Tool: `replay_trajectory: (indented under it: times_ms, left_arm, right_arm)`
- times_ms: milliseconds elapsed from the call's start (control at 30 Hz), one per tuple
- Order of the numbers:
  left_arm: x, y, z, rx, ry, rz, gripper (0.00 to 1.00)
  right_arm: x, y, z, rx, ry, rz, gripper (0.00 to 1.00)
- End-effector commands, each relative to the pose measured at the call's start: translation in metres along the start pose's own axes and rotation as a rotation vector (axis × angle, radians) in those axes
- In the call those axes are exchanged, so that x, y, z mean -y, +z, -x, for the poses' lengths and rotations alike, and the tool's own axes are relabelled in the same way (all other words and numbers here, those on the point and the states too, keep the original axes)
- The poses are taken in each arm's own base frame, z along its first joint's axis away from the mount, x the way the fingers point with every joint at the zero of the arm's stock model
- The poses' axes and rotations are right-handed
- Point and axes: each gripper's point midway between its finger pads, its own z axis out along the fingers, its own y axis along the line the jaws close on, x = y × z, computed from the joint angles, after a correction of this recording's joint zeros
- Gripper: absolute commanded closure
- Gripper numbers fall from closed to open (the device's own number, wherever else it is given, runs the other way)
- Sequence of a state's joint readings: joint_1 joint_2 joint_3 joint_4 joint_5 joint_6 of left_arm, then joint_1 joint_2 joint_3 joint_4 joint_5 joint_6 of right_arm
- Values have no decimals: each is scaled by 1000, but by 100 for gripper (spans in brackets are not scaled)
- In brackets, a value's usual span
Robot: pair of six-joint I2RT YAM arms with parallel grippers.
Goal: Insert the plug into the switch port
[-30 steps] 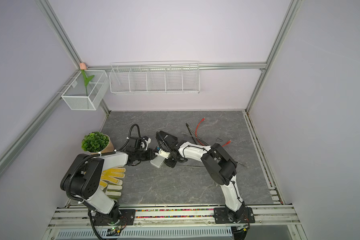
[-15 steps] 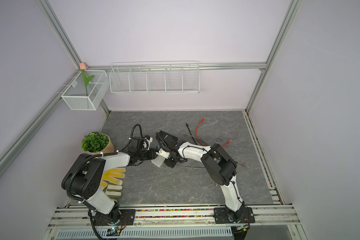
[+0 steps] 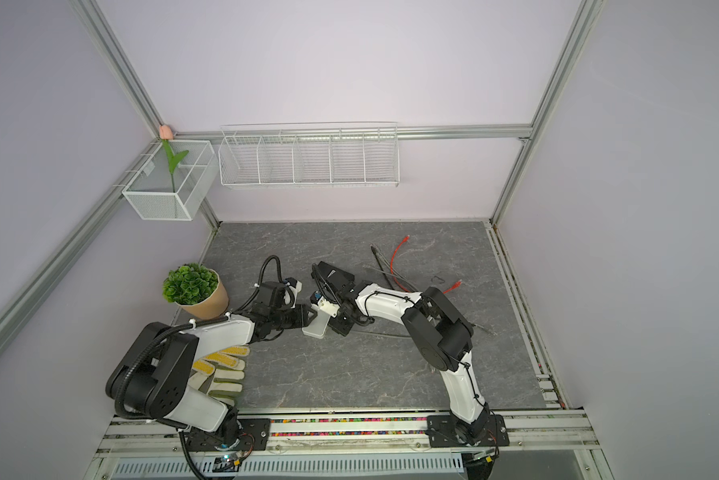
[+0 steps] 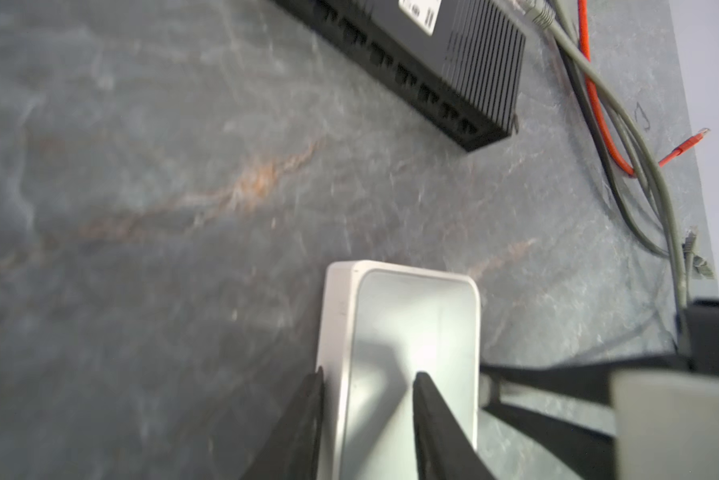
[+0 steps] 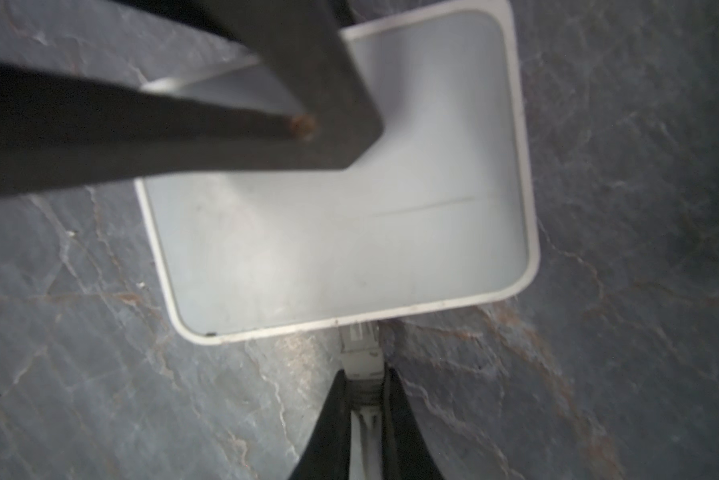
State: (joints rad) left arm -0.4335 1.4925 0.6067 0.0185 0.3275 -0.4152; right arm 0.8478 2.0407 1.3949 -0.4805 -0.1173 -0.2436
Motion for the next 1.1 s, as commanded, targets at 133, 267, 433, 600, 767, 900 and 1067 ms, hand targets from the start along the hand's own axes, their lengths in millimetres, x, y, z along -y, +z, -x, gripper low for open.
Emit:
replay_trajectory:
  times_ms: [133, 267, 433, 600, 767, 900, 1067]
  left_arm:
    - [11, -22, -30, -115, -45, -41, 44]
    - [1, -40, -14, -50, -65, -20, 41]
    - [6, -60, 12, 58, -59, 4, 37]
    - [21, -73, 30, 110, -37, -32, 36]
    - [38, -84, 32, 147, -13, -105, 36]
    - [51, -91, 25, 166, 20, -143, 36]
    - [69, -91, 15, 178, 49, -193, 36]
  right_arm:
    - [-18, -12, 46, 185, -82, 39, 75]
    - [-27, -18, 28, 126, -84, 43, 70]
    - [-21, -47, 26, 166, -57, -5, 67]
    - [24, -82, 30, 198, 62, -175, 62]
    - [110, -113, 5, 161, 268, -344, 60]
    - [182, -128, -42, 56, 460, -456, 57]
    - [239, -126, -92, -28, 652, -446, 58]
